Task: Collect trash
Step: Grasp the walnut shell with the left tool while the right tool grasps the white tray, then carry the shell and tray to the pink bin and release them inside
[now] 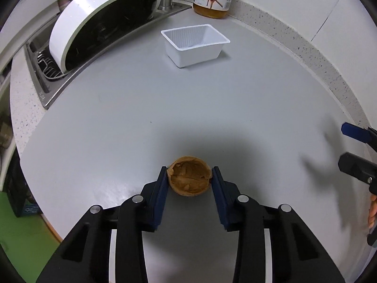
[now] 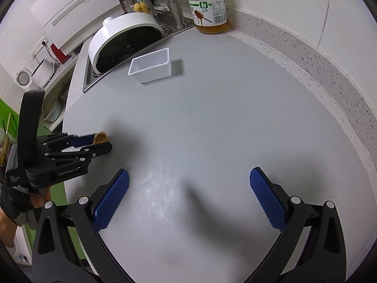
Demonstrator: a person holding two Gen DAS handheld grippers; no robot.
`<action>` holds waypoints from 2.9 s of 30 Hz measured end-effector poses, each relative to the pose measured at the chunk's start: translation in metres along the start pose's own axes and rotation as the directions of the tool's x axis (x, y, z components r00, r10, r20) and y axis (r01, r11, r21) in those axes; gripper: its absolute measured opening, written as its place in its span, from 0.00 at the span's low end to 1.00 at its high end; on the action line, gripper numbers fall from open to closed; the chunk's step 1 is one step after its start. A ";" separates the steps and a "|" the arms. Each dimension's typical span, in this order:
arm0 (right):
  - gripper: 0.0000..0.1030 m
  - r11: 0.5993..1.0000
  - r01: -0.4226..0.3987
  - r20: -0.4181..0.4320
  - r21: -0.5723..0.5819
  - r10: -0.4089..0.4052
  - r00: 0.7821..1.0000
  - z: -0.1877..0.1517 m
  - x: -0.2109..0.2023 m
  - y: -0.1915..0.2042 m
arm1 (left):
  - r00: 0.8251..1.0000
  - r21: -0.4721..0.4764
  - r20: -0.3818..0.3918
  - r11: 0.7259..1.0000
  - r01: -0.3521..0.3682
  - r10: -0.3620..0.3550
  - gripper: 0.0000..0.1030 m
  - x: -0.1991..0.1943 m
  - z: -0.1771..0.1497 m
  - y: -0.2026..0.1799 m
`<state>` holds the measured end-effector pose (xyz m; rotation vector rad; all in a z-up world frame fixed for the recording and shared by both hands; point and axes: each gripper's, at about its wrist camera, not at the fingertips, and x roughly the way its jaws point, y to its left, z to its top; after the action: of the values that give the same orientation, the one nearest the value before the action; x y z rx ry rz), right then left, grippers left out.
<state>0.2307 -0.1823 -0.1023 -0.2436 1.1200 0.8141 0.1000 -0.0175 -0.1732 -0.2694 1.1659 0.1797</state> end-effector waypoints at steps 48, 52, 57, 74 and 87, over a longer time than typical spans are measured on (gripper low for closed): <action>0.02 0.971 -0.045 0.087 -0.234 0.067 0.994 0.108 0.015 0.094 | 0.986 -0.200 0.164 0.980 -0.002 0.036 0.36 -0.128 -0.046 0.083; 0.02 0.947 -0.084 0.097 -0.310 0.120 0.988 0.083 -0.013 0.130 | 0.980 -0.247 0.184 0.969 -0.026 0.074 0.36 -0.146 -0.075 0.090; 0.02 0.900 -0.149 0.067 -0.410 0.193 0.979 0.046 -0.035 0.189 | 0.971 -0.335 0.194 0.940 -0.067 0.138 0.36 -0.180 -0.134 0.108; 0.02 0.701 -0.333 -0.160 -0.631 0.303 0.940 -0.100 -0.007 0.425 | 0.945 -0.616 0.157 0.777 -0.134 0.287 0.36 -0.255 -0.346 0.212; 0.02 0.716 -0.288 -0.215 -0.636 0.194 0.957 -0.191 0.238 0.445 | 0.971 -0.684 0.103 0.724 -0.088 0.216 0.36 -0.015 -0.432 0.340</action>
<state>-0.1635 0.1289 -0.2986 -0.7733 0.9546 1.4479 -0.3802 0.1773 -0.3573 -0.7904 0.9026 0.7749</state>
